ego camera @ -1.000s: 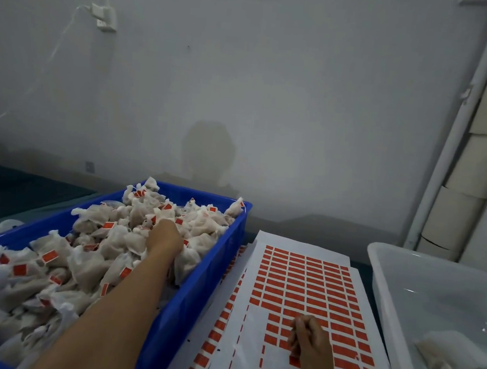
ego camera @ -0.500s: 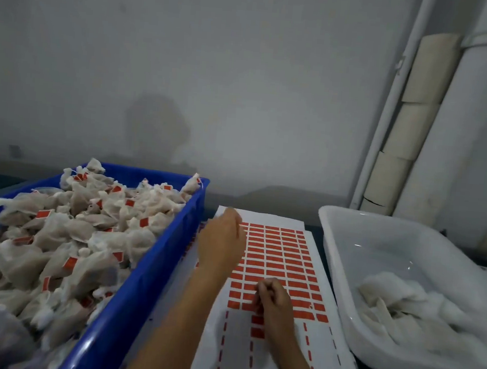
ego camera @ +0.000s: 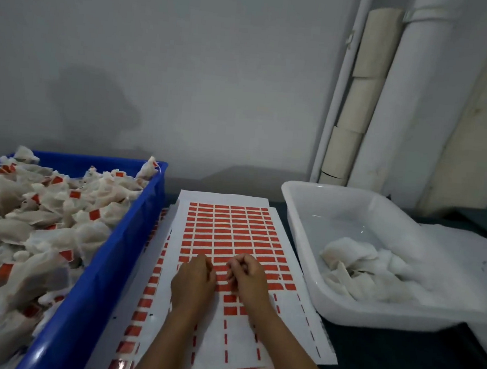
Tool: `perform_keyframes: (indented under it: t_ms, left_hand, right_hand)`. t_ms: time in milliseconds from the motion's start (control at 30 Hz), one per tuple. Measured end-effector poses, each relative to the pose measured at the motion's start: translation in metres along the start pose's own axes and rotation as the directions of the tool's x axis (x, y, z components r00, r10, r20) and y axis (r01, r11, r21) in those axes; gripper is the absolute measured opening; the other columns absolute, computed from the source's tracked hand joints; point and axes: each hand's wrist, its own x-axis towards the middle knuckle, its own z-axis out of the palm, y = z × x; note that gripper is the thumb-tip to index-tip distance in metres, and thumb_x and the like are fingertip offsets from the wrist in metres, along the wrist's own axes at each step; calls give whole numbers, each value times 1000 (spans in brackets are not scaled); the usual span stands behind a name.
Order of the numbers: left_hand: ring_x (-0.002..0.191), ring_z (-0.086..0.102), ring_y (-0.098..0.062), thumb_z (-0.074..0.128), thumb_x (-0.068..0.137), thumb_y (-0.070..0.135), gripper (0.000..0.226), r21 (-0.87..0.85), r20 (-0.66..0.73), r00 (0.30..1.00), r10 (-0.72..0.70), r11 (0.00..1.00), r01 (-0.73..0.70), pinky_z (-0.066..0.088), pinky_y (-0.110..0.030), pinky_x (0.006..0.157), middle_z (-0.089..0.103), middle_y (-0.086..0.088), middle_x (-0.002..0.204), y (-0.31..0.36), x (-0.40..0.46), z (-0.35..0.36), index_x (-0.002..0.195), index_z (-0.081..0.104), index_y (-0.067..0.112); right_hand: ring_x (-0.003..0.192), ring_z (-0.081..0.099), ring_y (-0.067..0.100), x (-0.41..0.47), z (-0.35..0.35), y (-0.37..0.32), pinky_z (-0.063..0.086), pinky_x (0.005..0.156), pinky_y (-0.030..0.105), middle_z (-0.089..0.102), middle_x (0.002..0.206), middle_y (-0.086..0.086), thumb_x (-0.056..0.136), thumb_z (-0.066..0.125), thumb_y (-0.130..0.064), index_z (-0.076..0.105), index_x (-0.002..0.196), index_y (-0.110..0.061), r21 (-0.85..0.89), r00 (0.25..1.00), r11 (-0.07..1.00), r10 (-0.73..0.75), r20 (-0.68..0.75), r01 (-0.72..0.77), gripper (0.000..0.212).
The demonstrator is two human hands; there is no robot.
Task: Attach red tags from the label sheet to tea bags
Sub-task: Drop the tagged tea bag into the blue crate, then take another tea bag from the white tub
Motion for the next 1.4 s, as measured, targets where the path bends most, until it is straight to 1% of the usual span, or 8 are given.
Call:
perform_keyframes:
  t_ms: [267,400,567,700,833,1033,1233,1400]
  left_hand:
    - [66,52,-3,56,85,42,11,-107,16,1000,13,994,-11,44,-18,72,62,15,90,-3,-3,-2,86,50,33]
    - [66,52,-4,56,86,41,11,-125,12,1000,20,992,-19,44,-18,72,62,12,89,-4,-4,-2,86,51,31]
    - [63,52,-3,57,85,42,11,-140,2,1000,28,990,-27,42,-16,69,61,15,85,-6,-4,-2,84,51,32]
    - [59,50,-1,57,84,42,11,-139,-5,1000,23,990,-23,39,-12,66,58,18,83,-7,-2,-1,83,50,33]
    - [56,48,1,58,84,41,11,-149,-16,1000,26,988,-28,37,-10,62,53,20,77,-8,-2,0,81,50,34]
    - [60,51,-1,58,84,41,11,-146,-24,999,23,989,-27,41,-13,68,56,19,82,-8,-1,0,84,50,33]
    - [66,52,-4,57,86,38,9,-146,11,1000,-16,989,17,42,-15,70,62,14,90,-7,-1,-3,85,51,32]
    - [78,58,-6,55,89,32,4,-291,239,970,-38,951,109,45,-17,68,59,15,94,-10,6,-14,93,52,31]
  right_hand:
    - [62,62,8,37,-68,-67,48,55,11,62,75,-6,94,48,-23,54,88,-17,-194,986,978,-101,-136,73,10]
    - [68,61,20,72,-145,-79,53,61,31,63,80,10,90,48,-6,55,82,-8,-399,947,917,-127,-294,-1,11]
    - [100,57,35,96,-221,-33,44,81,35,61,100,19,87,48,-7,58,83,0,-722,921,594,89,-379,-355,13]
    - [102,57,32,94,-234,-11,44,85,34,60,110,18,84,62,-23,57,101,0,-809,922,444,197,-332,-386,29]
    - [95,60,31,91,-234,-8,46,77,33,65,101,17,76,72,-25,60,100,2,-776,913,482,206,-352,-408,37]
    - [72,52,24,92,-232,-18,37,65,29,55,73,6,77,72,-19,48,61,-13,-714,934,627,65,-351,-312,29]
    - [77,46,23,94,-214,-55,30,64,30,51,85,8,89,53,-16,44,83,-9,-674,936,723,-113,-332,-152,13]
    - [70,48,16,73,-165,-98,34,53,24,54,83,1,89,52,-17,48,88,-13,-525,904,847,-291,-314,91,6]
